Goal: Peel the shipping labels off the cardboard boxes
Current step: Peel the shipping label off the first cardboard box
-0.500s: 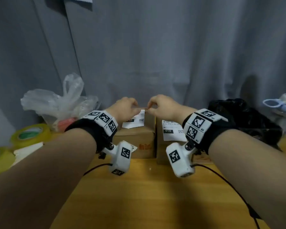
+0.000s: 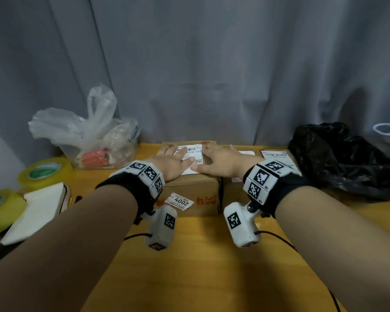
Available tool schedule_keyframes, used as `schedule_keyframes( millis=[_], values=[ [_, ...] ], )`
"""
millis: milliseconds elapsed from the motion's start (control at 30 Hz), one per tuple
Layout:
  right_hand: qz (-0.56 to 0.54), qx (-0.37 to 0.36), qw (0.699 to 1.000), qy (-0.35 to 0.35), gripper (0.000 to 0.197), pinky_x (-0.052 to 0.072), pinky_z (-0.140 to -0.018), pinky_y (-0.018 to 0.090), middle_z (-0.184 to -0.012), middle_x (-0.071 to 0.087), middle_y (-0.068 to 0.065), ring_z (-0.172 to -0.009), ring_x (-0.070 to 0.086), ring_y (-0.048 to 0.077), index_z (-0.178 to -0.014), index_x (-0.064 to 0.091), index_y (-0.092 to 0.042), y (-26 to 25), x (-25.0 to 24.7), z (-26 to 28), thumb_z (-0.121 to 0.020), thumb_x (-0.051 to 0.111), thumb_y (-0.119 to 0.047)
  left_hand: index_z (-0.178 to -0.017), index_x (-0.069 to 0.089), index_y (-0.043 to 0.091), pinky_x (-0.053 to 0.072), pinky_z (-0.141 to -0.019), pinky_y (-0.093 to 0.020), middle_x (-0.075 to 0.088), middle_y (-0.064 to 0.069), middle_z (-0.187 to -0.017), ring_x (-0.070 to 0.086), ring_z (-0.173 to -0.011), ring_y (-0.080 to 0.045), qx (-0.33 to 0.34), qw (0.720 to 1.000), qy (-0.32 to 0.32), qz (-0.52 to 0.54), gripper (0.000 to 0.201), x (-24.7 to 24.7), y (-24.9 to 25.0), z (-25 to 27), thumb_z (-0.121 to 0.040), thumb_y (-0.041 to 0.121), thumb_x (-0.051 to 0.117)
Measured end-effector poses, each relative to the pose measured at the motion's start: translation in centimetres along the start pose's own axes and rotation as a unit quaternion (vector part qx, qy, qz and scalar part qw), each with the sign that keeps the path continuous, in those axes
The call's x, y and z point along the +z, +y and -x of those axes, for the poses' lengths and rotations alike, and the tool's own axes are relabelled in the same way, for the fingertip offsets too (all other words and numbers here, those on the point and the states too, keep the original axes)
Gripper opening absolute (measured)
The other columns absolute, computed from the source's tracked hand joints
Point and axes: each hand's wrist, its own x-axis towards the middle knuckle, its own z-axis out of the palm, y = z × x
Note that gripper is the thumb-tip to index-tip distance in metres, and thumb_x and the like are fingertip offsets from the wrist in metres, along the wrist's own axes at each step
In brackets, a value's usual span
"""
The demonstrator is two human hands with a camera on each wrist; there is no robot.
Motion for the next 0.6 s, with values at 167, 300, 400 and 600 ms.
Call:
schedule_keyframes(
  millis=[167, 300, 400, 600],
  values=[
    [-0.024, -0.023, 0.999, -0.014, 0.085, 0.004, -0.119, 0.05, -0.16, 0.008, -0.001, -0.147, 0.01, 0.019, -0.15, 0.014, -0.018, -0.7, 0.6, 4.9, -0.085, 0.039, -0.067, -0.151, 0.004, 0.028, 0.004, -0.118, -0.048, 0.002, -0.001, -0.16, -0.008, -0.146, -0.021, 0.007, 1.0, 0.003, 0.006, 0.069, 1.0, 1.1, 5.4, -0.092, 0.064, 0.014],
    [-0.027, -0.034, 0.998, -0.034, 0.091, 0.006, -0.121, 0.043, -0.16, 0.003, -0.001, -0.148, 0.004, 0.017, -0.151, 0.01, -0.019, -0.2, 1.0, 8.2, -0.083, 0.044, -0.067, -0.151, 0.006, 0.027, 0.012, -0.116, -0.052, 0.004, -0.001, -0.159, -0.005, -0.145, -0.025, 0.017, 1.0, 0.009, 0.007, 0.074, 2.1, 2.7, 9.0, -0.09, 0.067, 0.015],
    [-0.044, -0.035, 0.997, -0.054, 0.09, 0.006, -0.121, 0.035, -0.16, 0.002, -0.003, -0.147, 0.005, 0.016, -0.151, 0.008, -0.02, 0.3, 0.9, 10.7, -0.083, 0.049, -0.063, -0.15, 0.011, 0.028, 0.017, -0.113, -0.053, 0.01, -0.002, -0.157, 0.002, -0.142, -0.027, 0.038, 0.999, 0.02, 0.007, 0.074, 2.9, 3.7, 10.5, -0.089, 0.069, 0.016],
    [-0.054, -0.032, 0.997, -0.054, 0.087, 0.01, -0.114, 0.026, -0.159, 0.011, -0.009, -0.145, 0.013, 0.012, -0.15, 0.017, -0.023, 1.6, 0.3, 14.1, -0.081, 0.056, -0.059, -0.144, 0.036, 0.02, 0.025, -0.108, -0.04, 0.035, -0.013, -0.136, 0.029, -0.127, -0.03, 0.083, 0.994, 0.071, 0.0, 0.058, 2.1, 4.4, 10.4, -0.095, 0.052, 0.035]
  ],
)
